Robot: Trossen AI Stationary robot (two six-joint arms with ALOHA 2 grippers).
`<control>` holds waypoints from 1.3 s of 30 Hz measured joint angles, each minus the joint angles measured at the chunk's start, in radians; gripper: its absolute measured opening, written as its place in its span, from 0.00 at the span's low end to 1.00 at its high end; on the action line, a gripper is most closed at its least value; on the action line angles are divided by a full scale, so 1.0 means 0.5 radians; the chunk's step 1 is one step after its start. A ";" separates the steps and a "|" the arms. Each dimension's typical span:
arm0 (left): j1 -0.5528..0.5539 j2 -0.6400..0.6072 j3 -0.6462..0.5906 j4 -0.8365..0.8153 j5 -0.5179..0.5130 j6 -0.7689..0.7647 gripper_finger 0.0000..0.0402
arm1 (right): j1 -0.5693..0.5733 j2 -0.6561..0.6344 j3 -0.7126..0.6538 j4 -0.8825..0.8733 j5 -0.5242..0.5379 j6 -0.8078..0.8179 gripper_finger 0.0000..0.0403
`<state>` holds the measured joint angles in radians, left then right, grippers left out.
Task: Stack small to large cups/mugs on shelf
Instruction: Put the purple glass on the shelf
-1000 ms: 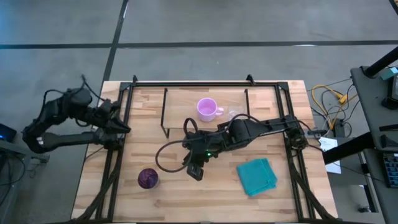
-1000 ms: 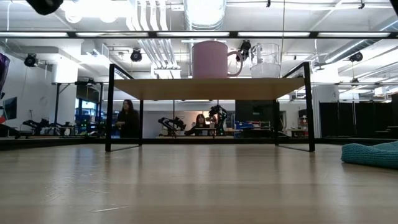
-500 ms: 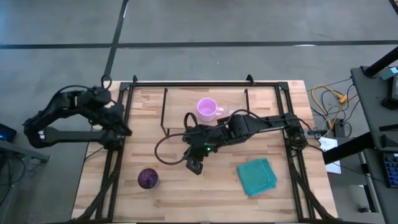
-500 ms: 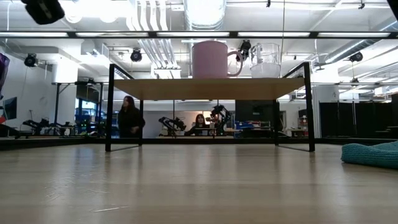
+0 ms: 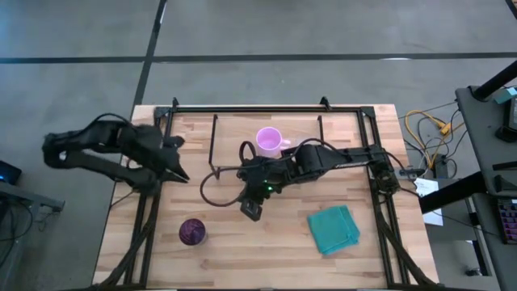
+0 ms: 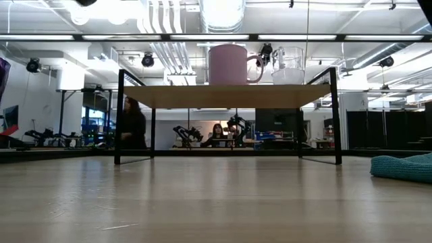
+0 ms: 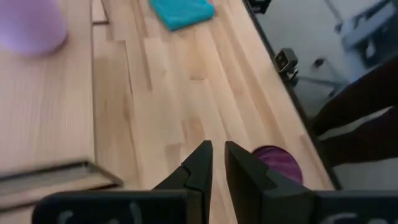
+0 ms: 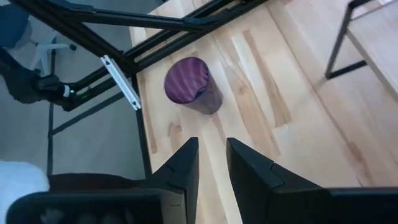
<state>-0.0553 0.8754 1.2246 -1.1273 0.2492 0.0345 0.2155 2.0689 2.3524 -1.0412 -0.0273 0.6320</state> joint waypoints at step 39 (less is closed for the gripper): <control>-1.270 0.994 0.011 -0.064 -0.600 -1.681 0.07 | 0.038 0.000 0.000 -0.361 -0.006 -0.023 0.19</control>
<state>-0.6903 1.3724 1.2301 -1.1595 -0.0507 -0.8058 0.2347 2.0689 2.3524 -1.2216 -0.0303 0.6205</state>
